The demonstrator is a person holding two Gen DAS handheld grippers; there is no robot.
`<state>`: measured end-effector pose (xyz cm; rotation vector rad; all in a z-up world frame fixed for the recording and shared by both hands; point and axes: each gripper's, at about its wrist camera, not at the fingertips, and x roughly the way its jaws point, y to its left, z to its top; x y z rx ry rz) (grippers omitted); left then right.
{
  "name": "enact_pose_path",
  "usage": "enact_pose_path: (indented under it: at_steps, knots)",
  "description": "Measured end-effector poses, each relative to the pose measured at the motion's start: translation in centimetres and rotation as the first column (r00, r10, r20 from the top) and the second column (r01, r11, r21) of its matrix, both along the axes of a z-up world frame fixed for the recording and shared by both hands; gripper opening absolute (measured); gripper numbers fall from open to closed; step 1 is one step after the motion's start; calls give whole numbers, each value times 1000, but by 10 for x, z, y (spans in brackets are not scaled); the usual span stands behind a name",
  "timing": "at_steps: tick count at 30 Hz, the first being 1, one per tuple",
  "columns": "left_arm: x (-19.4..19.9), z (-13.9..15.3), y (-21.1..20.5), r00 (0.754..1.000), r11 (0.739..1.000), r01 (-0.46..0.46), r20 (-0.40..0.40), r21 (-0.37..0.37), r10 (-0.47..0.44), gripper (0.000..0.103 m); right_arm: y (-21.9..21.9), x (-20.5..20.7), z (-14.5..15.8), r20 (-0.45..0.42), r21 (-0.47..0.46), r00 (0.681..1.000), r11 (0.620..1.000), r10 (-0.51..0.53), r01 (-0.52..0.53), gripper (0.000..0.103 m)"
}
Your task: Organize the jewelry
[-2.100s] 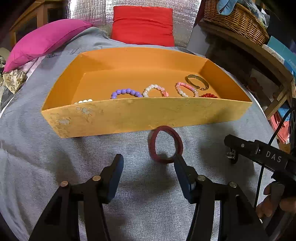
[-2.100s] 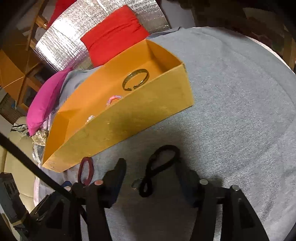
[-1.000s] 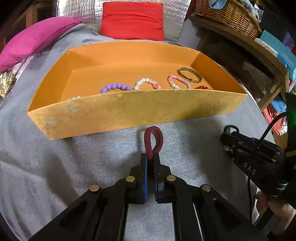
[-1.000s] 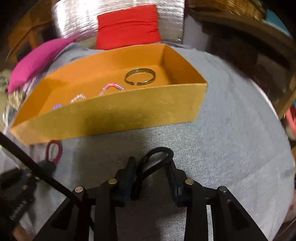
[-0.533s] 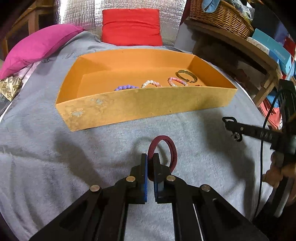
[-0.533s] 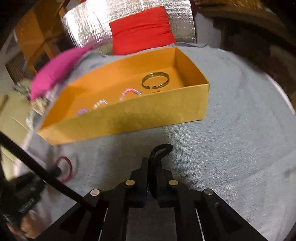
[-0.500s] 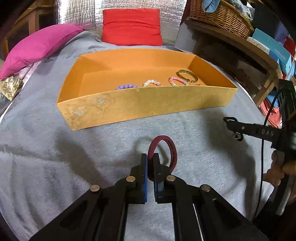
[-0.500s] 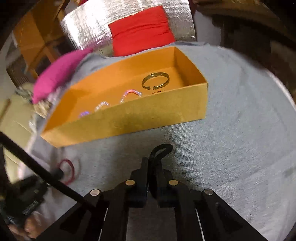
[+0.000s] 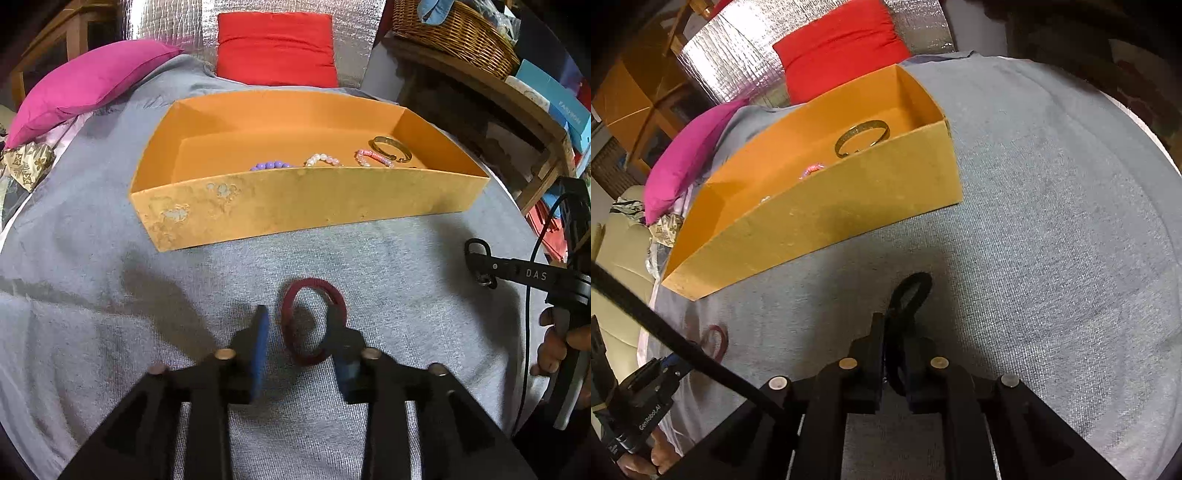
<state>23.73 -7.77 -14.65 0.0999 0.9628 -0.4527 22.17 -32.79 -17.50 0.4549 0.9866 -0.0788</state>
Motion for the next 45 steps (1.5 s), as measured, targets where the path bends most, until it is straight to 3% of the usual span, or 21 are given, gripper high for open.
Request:
enact_pose_path:
  at_steps: [11,15,19,22,30,31,33,34,37,40,45]
  knots:
    - [-1,1,0,1000,1000,7,-4,10,-7,37,5,-1,-1,30,-18,1000,1000,-6,7,20]
    - [-6,3,2,1000,1000,13,2,6,-13,54,3,-2,-1,30,-10,1000,1000,-8,9,20]
    - [-10,4,2,1000,1000,20,3,5,-20,63,12,-1,3,33,-60,999,998,39,-36,33]
    - [-9,1,0,1000,1000,16,-8,8,-16,64,24,0,6,28,-116,997,991,67,-63,40]
    - [-9,-6,-7,999,999,33,-37,3,-33,64,19,-1,13,34,-161,999,987,30,-24,38]
    - [-9,-8,-8,999,999,35,-41,4,-35,60,18,-1,12,27,-174,999,984,31,-26,29]
    - [-8,-12,-10,997,999,44,-56,4,-44,41,17,1,8,13,-147,999,988,37,-35,17]
    - [-7,-14,-10,997,999,46,-67,0,-46,31,17,1,7,11,-145,999,989,35,-33,14]
    - [-7,-15,-12,997,999,46,-57,4,-45,17,19,-1,10,21,-161,999,986,44,-40,8]
    - [-6,-13,-12,998,999,38,-51,-11,-39,11,19,-3,12,37,-145,998,988,52,-47,8]
    - [-7,-3,-11,999,999,37,-15,-31,-38,10,22,-6,22,103,-106,991,992,84,-73,8]
